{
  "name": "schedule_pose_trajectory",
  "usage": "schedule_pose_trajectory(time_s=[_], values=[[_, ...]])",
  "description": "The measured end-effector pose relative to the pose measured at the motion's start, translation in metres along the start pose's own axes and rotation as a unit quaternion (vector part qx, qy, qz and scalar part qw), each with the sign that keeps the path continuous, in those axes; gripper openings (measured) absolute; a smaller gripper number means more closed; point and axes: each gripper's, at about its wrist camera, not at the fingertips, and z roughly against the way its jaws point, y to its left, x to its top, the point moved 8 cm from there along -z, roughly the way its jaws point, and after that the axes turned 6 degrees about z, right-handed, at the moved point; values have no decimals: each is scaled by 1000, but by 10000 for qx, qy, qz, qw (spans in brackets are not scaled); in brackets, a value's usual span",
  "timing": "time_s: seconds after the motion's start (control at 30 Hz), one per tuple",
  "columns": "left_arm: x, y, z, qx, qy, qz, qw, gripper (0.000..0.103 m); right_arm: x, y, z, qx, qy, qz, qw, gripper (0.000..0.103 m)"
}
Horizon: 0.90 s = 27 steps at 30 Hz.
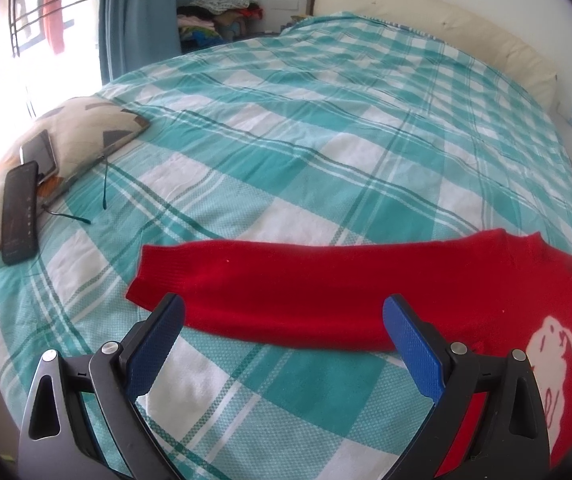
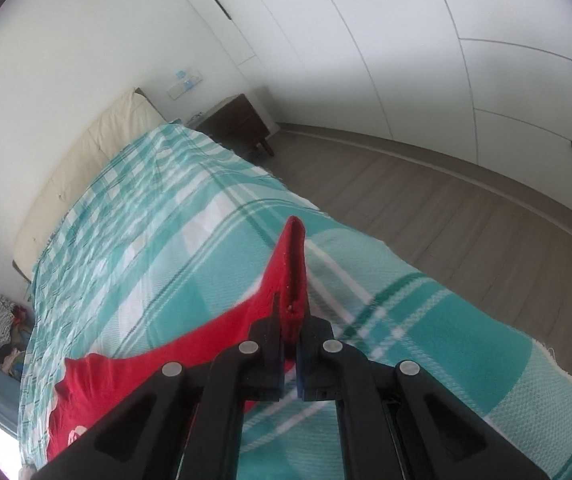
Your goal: Fold small clothes
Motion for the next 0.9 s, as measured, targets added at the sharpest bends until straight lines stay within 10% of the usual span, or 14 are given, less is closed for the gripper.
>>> schedule_pose_trajectory(time_s=[0.23, 0.5, 0.63, 0.7, 0.9], values=[[1, -11, 3, -76, -57, -160, 9998, 100, 11, 223, 35, 1740, 8, 1331, 9757, 3], [1, -5, -2, -88, 28, -88, 9999, 100, -97, 429, 21, 2831, 856, 2608, 9190, 3], [2, -1, -3, -182, 98, 62, 9998, 100, -174, 471, -8, 3254, 1790, 2723, 8877, 9], [2, -1, -4, -243, 141, 95, 9996, 100, -205, 477, -21, 3505, 2247, 2507, 8740, 48], [0, -3, -2, -333, 176, 21, 9993, 100, -217, 442, -12, 3499, 2244, 2387, 8776, 59]])
